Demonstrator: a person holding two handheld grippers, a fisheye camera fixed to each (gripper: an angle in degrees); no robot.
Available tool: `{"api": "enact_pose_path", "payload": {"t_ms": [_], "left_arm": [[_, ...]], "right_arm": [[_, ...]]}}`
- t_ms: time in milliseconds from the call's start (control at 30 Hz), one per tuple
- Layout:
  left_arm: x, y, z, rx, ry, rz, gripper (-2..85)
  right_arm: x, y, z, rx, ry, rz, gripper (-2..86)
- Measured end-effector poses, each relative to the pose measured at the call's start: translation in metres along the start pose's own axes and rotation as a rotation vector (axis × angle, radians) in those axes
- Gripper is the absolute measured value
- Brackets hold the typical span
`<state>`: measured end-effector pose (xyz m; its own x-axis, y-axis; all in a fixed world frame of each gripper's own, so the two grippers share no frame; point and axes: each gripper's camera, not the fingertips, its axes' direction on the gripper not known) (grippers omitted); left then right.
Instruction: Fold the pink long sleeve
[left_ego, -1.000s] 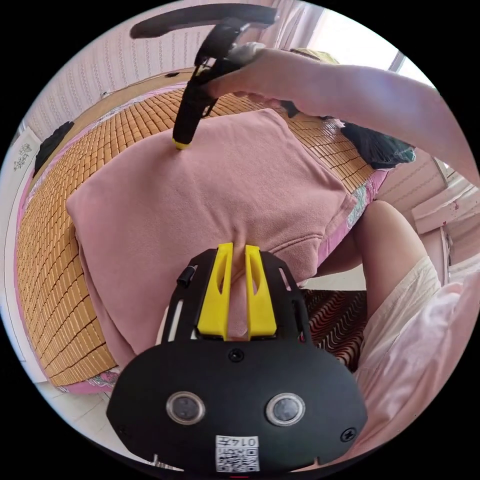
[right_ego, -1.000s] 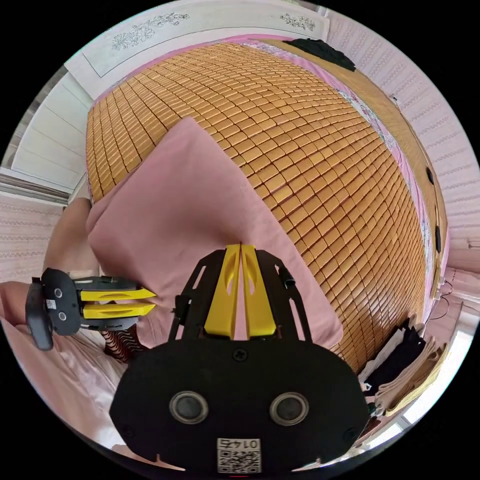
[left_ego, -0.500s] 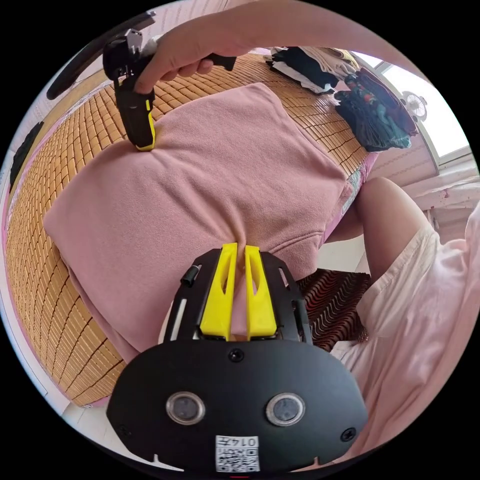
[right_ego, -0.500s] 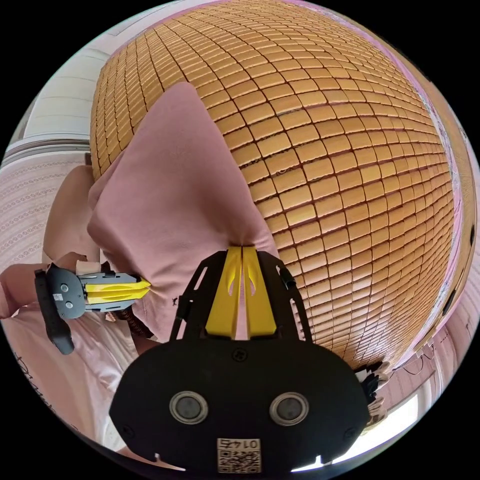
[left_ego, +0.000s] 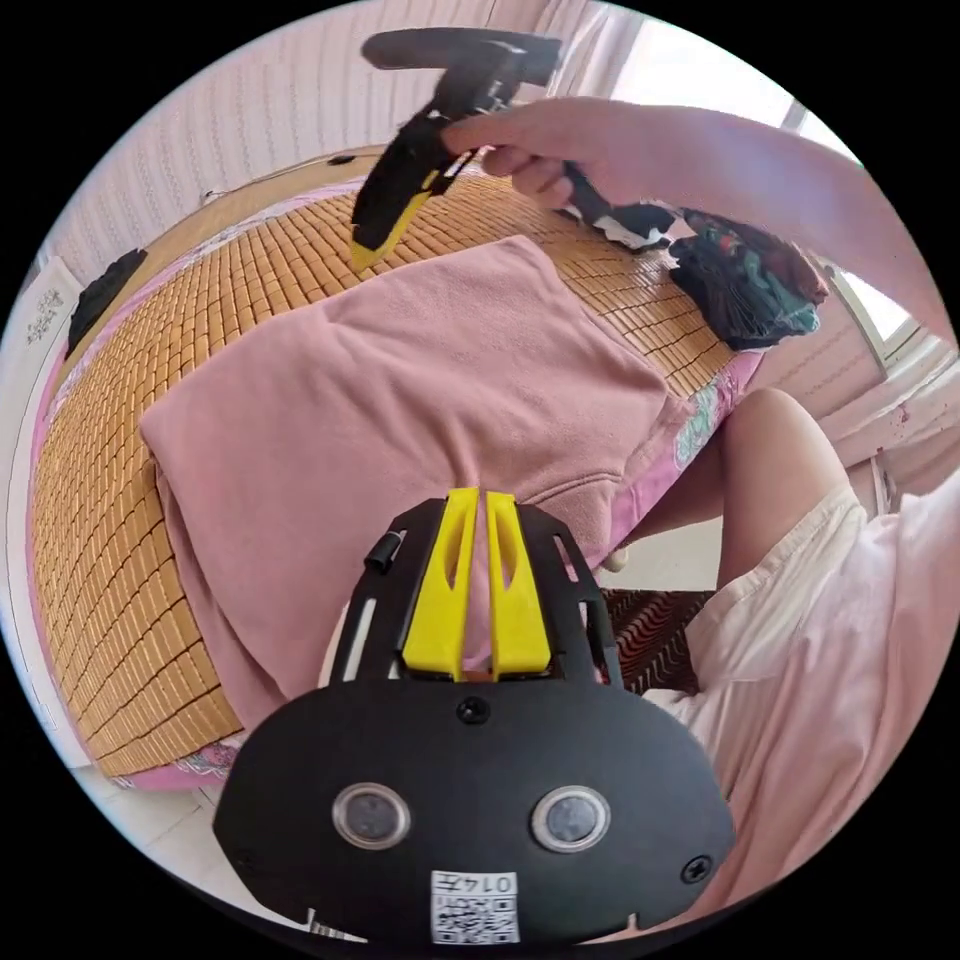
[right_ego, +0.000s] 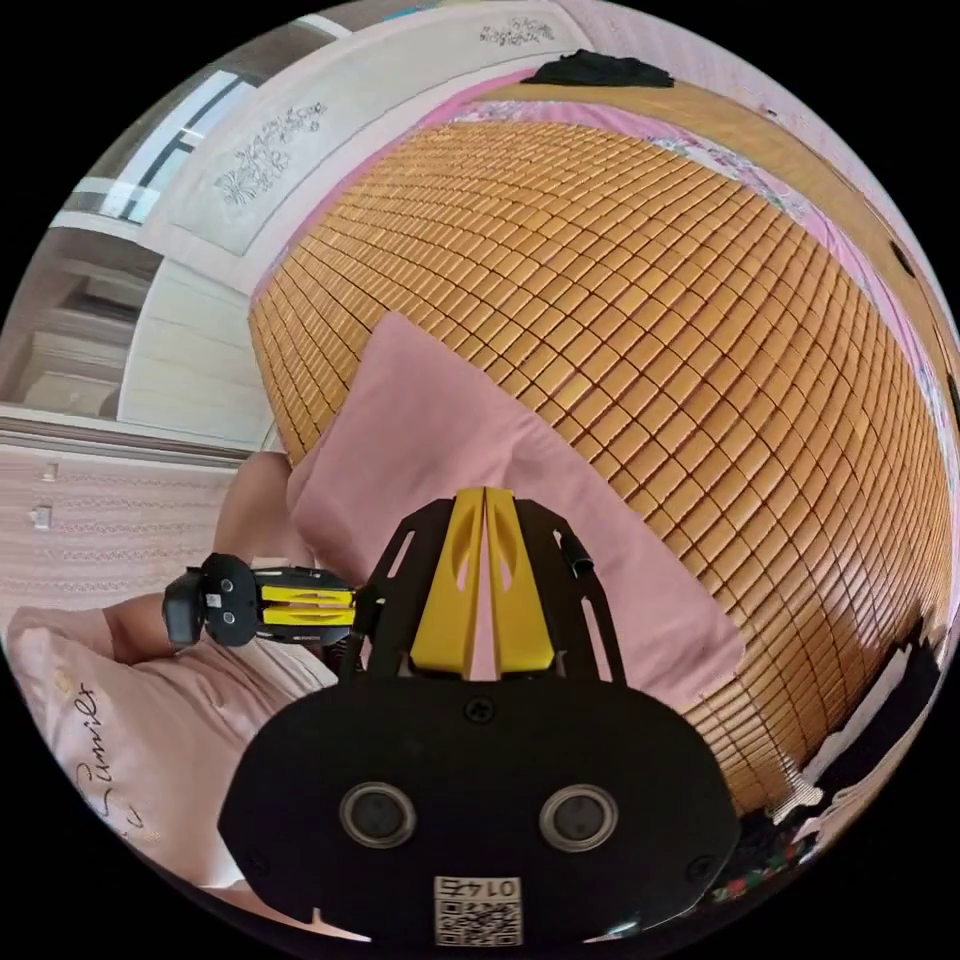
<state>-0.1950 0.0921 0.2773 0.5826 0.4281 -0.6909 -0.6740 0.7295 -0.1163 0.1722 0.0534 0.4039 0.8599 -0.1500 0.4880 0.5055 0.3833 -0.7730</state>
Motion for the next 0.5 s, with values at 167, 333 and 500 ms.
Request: {"api": "enact_pose_path", "payload": {"t_ms": [167, 333, 500], "left_arm": [[0.048, 0.002, -0.017, 0.103, -0.046, 0.128, 5.9], [0.091, -0.012, -0.011, 0.118, -0.020, 0.235, 12.0], [0.125, -0.037, 0.019, 0.027, 0.031, 0.321, 17.3]], "right_arm": [[0.032, 0.182, -0.030, 0.044, 0.149, 0.178, 7.1], [0.070, 0.301, -0.005, -0.016, -0.031, 0.444, 15.6], [0.088, 0.363, -0.002, 0.072, -0.219, 0.527, 6.2]]}}
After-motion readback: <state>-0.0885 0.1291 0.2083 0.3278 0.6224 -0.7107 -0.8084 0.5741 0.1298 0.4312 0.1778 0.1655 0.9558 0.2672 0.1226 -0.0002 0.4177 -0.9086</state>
